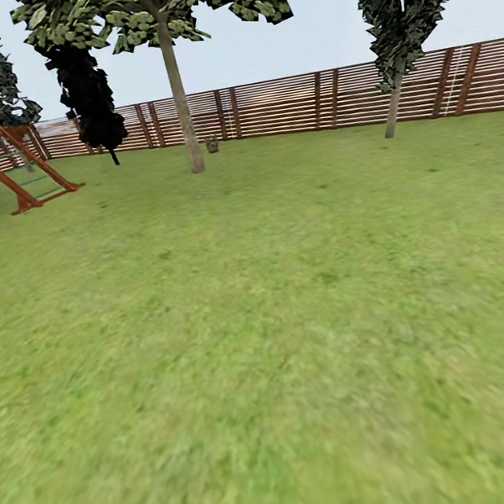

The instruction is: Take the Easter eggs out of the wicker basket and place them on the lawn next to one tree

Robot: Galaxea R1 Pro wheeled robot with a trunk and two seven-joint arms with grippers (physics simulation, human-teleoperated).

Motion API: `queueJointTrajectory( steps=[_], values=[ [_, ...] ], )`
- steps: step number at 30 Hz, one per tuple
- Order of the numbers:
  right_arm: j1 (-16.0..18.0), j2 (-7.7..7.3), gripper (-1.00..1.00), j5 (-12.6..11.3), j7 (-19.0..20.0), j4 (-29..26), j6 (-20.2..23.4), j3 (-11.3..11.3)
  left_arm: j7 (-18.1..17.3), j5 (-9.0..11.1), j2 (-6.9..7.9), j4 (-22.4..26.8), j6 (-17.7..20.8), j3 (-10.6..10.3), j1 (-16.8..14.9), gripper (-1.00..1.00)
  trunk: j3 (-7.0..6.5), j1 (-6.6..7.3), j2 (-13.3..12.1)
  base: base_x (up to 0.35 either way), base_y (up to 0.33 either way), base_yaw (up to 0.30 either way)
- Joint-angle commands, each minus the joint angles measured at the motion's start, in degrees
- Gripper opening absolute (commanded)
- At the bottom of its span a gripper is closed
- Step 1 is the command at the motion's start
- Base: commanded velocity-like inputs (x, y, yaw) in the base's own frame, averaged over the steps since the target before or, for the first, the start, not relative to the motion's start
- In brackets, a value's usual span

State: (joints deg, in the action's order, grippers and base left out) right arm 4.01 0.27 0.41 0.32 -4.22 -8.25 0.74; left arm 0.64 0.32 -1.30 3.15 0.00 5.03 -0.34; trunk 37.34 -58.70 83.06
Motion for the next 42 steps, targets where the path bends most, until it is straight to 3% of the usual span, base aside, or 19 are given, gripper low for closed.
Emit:
queueJointTrajectory(
  steps=[1, 42],
  values=[
    [0.0, 0.03, 1.0, 0.1, 0.0, 0.1, -0.2, 0.1, 0.1, 0.0, -0.02, 0.0, 0.0, 0.5, 0.0, 1.0, 0.05, -0.03, 0.0, 0.336, 0.0, 0.0],
    [0.0, -0.35, 1.0, -0.1, -0.4, 0.4, -0.2, 0.1, 0.1, 0.0, -0.02, 0.0, 0.0, 0.5, 0.0, 1.0, 0.05, -0.03, 0.0, 0.336, 0.0, 0.0]
  ],
)
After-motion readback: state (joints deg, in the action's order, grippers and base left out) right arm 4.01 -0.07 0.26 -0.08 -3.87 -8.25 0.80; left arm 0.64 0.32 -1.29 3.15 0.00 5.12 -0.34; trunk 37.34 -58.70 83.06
